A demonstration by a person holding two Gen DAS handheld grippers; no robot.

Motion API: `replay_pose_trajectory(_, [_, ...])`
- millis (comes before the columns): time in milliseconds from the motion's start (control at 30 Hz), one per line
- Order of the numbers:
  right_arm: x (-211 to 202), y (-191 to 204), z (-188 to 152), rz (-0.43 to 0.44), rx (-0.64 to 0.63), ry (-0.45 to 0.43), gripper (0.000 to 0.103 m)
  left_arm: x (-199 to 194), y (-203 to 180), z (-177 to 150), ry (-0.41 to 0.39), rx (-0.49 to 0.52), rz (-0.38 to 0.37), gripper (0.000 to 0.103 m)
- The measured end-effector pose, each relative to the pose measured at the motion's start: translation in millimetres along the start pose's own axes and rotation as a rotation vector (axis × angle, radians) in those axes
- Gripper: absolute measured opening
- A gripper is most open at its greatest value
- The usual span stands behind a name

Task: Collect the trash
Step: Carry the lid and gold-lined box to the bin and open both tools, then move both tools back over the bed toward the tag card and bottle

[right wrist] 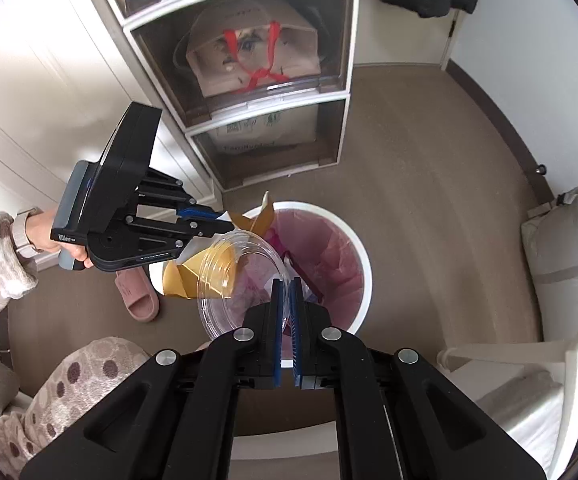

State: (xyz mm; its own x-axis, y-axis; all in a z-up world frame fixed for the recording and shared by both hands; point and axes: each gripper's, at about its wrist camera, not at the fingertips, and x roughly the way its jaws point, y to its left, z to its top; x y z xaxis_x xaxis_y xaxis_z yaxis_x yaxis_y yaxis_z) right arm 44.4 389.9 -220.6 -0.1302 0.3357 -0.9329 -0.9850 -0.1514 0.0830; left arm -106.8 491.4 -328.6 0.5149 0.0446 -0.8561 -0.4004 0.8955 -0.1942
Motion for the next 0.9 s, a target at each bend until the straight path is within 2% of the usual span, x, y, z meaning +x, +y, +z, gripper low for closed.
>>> replay_pose_trajectory(200, [34.2,5.2,6.1,0.007,-0.035,0.066,0.003,19.8,6.9,-5.6,0.027,-0.013,-0.041,0.006])
replay_pose_trajectory(233, [38.4,6.8,6.2,0.011,-0.038,0.074,0.003,21.5,5.7,-6.3,0.033,-0.005,-0.045,0.010])
replay_pose_trajectory(267, [42.2,7.8,6.8,0.017,-0.041,0.083,0.004,22.2,4.5,-6.7,0.037,0.001,-0.043,0.026])
replay_pose_trajectory(300, [44.1,8.6,6.5,0.014,-0.044,0.084,0.010,22.2,3.9,-7.5,0.038,0.002,-0.038,0.042])
replay_pose_trajectory(333, [46.0,8.4,7.1,0.006,-0.047,0.084,0.017,20.8,2.7,-7.5,0.031,0.000,-0.023,0.083])
replay_pose_trajectory(367, [46.6,9.5,7.7,-0.004,-0.049,0.076,0.034,18.2,0.7,-7.6,0.015,-0.003,0.000,0.097])
replay_pose_trajectory(400, [45.5,10.5,8.5,-0.019,-0.052,0.057,0.046,13.4,-1.0,-8.0,-0.018,0.001,0.012,0.098])
replay_pose_trajectory(433, [43.5,11.4,8.4,-0.037,-0.055,0.040,0.051,10.3,-3.2,-7.4,-0.029,0.013,0.010,0.098])
replay_pose_trajectory(533, [32.2,9.3,6.7,-0.040,-0.040,0.015,0.073,8.4,-9.4,-4.2,0.016,0.042,0.026,0.098])
replay_pose_trajectory(567, [25.5,8.1,6.1,-0.042,-0.030,0.005,0.085,6.8,-12.3,-2.4,0.031,0.052,0.045,0.098])
replay_pose_trajectory(633, [9.0,6.5,4.4,-0.046,-0.013,-0.037,0.089,-6.2,-21.5,0.7,0.029,0.074,0.079,0.098])
replay_pose_trajectory(700, [-12.4,4.2,-0.8,-0.038,0.009,-0.077,0.095,-26.0,-29.5,2.7,-0.015,0.092,0.091,0.098])
replay_pose_trajectory(900, [-66.3,9.7,-16.5,-0.096,-0.002,-0.153,0.096,-86.9,-58.6,12.3,-0.124,0.134,0.167,0.098])
